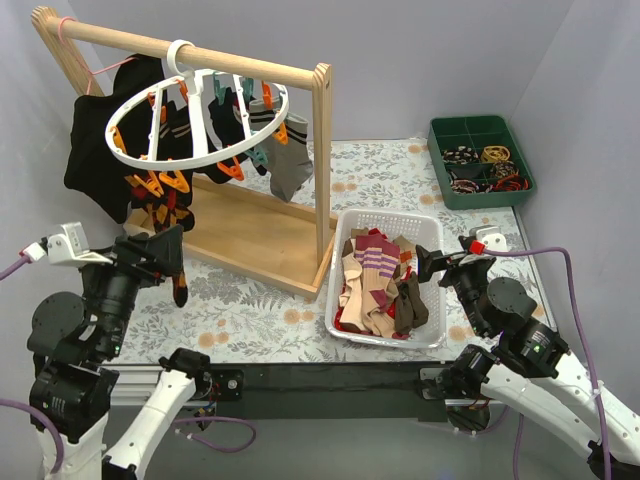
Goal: Clip the socks to the hanger
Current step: Open the clamp at the hanger.
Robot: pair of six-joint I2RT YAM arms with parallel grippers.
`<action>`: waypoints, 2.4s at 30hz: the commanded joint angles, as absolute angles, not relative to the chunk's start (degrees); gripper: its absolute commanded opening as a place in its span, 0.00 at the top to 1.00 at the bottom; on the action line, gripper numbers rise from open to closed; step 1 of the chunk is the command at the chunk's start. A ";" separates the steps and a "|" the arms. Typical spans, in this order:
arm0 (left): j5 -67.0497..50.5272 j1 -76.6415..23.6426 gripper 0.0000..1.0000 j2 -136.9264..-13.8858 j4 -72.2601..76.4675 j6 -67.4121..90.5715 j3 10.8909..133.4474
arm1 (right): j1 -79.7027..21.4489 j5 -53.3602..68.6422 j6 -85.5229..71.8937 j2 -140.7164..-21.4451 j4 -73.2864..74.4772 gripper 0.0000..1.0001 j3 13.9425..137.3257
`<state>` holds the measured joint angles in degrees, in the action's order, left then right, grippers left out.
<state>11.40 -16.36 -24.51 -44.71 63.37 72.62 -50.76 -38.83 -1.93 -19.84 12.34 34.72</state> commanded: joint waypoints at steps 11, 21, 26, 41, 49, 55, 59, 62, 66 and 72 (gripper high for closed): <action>14.24 -17.23 0.21 -43.32 -48.78 65.66 89.37 | -50.80 -37.18 -1.14 -18.55 10.72 0.02 34.81; 16.70 -18.37 0.28 -48.34 -51.94 64.52 94.05 | -50.80 -37.88 -1.23 -16.17 10.99 0.02 34.63; 17.49 -18.63 0.29 -47.90 -51.24 62.41 92.38 | -50.80 -38.23 -1.14 -15.56 11.16 0.02 34.63; 13.10 -19.78 0.34 -49.66 -46.06 57.57 91.14 | -50.80 -37.44 -1.23 -15.56 11.34 0.02 34.72; 15.11 -19.78 0.39 -51.15 -45.35 57.83 91.49 | -50.80 -36.91 -1.67 -15.21 11.34 0.02 34.54; 17.40 -19.78 0.42 -51.42 -43.42 55.47 90.62 | -50.80 -36.65 -1.67 -15.29 11.34 0.02 34.37; 19.07 -19.78 0.43 -51.33 -42.37 55.02 90.53 | -50.80 -36.65 -1.67 -15.38 11.43 0.02 34.28; 20.30 -19.78 0.44 -51.15 -41.84 54.84 90.53 | -50.80 -36.65 -1.84 -15.29 11.60 0.02 34.19; 21.44 -19.69 0.44 -50.28 -40.61 55.11 90.00 | -50.80 -36.65 -1.85 -15.29 11.69 0.02 34.19; 21.18 -19.77 0.50 -49.22 -39.99 55.28 89.65 | -50.71 -36.39 -2.02 -15.47 11.78 0.02 34.10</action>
<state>19.97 -19.64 -50.24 -41.78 55.86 89.91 -50.74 -36.86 -1.56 -16.05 13.26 34.59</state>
